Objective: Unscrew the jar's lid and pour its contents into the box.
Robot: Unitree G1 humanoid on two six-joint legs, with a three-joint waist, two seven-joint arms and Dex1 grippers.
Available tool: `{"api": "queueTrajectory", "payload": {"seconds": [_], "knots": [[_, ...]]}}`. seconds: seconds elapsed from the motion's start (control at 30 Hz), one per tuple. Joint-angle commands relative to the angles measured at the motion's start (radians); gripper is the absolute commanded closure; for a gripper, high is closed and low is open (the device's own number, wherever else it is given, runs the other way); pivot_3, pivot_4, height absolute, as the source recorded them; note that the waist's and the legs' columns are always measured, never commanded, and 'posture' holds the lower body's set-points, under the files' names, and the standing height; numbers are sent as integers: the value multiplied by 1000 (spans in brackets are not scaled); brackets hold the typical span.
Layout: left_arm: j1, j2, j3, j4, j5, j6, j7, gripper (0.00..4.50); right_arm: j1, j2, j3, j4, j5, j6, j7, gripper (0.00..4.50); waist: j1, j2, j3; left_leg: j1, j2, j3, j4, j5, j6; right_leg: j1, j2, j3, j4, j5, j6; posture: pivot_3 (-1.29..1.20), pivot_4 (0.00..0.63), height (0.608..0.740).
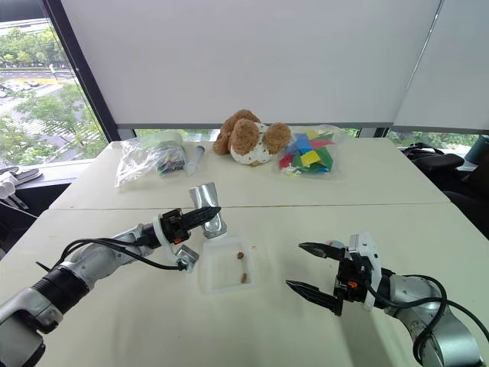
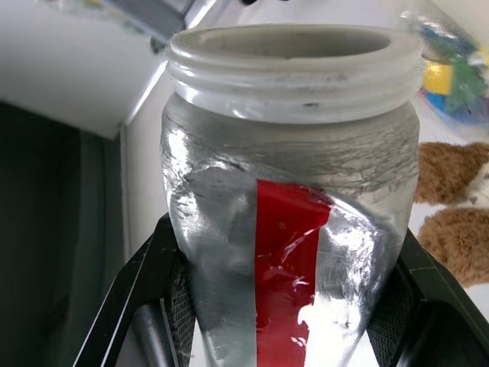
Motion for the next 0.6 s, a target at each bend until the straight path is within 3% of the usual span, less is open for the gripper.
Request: {"api": "queueTrajectory", "payload": {"seconds": [0.03, 0.07, 0.17, 0.23, 0.37, 0.5, 0.57, 0.6], "knots": [[14, 36, 99, -57, -237, -117, -105, 2353, -11, 11, -9, -19, 5, -29, 11, 42, 0, 0, 0, 0, 0, 0, 0, 0, 0, 0, 0, 0, 0, 0, 0, 0, 150, 740], [28, 30, 129, -41, -370, -151, -192, 2353, -18, 15, -6, -16, 8, -32, 15, 42, 0, 0, 0, 0, 0, 0, 0, 0, 0, 0, 0, 0, 0, 0, 0, 0, 150, 740], [119, -21, 239, -5, -960, -151, -597, 2353, -40, 38, -1, -6, 22, -53, 32, 42, -4, 1, -1, 1, 0, 0, 0, 0, 0, 0, 0, 0, 1, 0, 0, 0, 150, 740], [204, -46, 322, -57, -1247, -94, -783, 2353, -55, 55, 5, 6, 22, -89, 63, 42, -8, 1, -1, 1, 1, 0, 0, 0, 0, 0, 0, 0, 1, 0, -1, 0, 150, 740], [387, -86, 539, -198, -1632, 124, -960, 2353, -109, 105, 29, 64, 1, -201, 132, 42, -19, 1, -1, 1, 1, -1, 1, 0, 0, 0, 0, 1, 1, 1, -1, 0, 150, 740], [523, -139, 732, -292, -1900, 364, -1025, 2353, -172, 150, 55, 115, -6, -265, 165, 42, -24, 1, -1, 1, 1, -2, 2, 0, 0, 1, 0, 0, 2, 1, -2, 0, 150, 740], [566, -178, 822, -306, -2002, 425, -1048, 2353, -204, 172, 68, 136, -8, -283, 171, 42, -24, 1, -1, 1, 1, -1, 3, 0, 0, 1, 0, 0, 2, 1, -2, 0, 150, 740], [586, -191, 860, -294, -1974, 377, -1050, 2353, -219, 183, 77, 144, -8, -287, 174, 42, -24, 1, -1, 1, 1, -2, 3, 0, 0, 1, 0, 0, 3, 1, -2, 0, 150, 740]]}}
